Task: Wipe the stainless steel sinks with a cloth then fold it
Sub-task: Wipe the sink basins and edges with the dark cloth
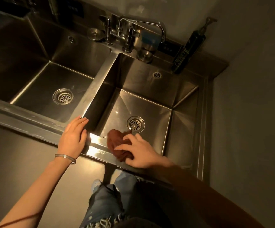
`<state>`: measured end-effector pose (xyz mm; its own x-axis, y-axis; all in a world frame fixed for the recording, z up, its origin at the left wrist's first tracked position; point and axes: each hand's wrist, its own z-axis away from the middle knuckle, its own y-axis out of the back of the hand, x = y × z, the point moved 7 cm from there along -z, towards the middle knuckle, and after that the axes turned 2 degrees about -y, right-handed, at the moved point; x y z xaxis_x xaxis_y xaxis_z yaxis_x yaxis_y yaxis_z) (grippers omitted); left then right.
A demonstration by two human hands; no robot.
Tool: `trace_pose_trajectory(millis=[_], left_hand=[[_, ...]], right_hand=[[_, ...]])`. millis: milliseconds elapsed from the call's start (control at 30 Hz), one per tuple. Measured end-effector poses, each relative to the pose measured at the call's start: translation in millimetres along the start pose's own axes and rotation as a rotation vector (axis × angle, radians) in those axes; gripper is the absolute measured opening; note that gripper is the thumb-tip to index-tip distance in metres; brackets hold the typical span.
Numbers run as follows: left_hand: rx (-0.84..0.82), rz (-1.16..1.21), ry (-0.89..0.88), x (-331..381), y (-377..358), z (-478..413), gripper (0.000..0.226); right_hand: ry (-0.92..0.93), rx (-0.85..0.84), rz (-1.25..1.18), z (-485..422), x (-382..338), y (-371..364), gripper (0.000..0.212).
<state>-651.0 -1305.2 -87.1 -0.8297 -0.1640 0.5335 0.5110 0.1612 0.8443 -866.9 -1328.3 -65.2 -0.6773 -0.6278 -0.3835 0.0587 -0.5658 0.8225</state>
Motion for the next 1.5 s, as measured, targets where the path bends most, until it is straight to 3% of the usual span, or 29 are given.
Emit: trace_pose_trajectory(millis=[167, 300, 500, 600, 700, 767, 900, 1067, 1267, 1500], left_hand=[[-0.006, -0.006, 0.006, -4, 11, 12, 0.037], [-0.004, 0.011, 0.015, -11, 16, 20, 0.038], [0.086, 0.028, 0.072, -31, 45, 29, 0.04], [0.132, -0.005, 0.153, -58, 65, 36, 0.04], [0.165, -0.024, 0.246, -81, 81, 45, 0.041], [0.175, -0.018, 0.28, -91, 88, 51, 0.042], [0.175, -0.003, 0.293, -97, 91, 55, 0.044], [0.2, 0.021, 0.338, -107, 104, 53, 0.048], [0.258, 0.029, 0.444, -143, 140, 50, 0.05], [0.217, 0.068, 0.407, -169, 170, 6, 0.056]], right_hand=[[0.091, 0.129, 0.159, 29, 0, -10, 0.038], [-0.007, 0.122, 0.141, 57, 22, -20, 0.04], [0.198, 0.21, 0.248, -59, -79, -4, 0.035], [0.201, 0.193, 0.339, -104, -121, 5, 0.039], [0.213, 0.184, 0.391, -113, -130, 3, 0.042], [0.247, 0.287, 0.403, -104, -126, -1, 0.043], [0.155, 0.362, 0.48, -104, -123, -11, 0.041], [0.126, 0.318, 0.414, -153, -152, 2, 0.039], [0.129, 0.119, 0.336, -230, -193, 25, 0.039], [0.259, 0.161, -0.096, -255, -199, 98, 0.038]])
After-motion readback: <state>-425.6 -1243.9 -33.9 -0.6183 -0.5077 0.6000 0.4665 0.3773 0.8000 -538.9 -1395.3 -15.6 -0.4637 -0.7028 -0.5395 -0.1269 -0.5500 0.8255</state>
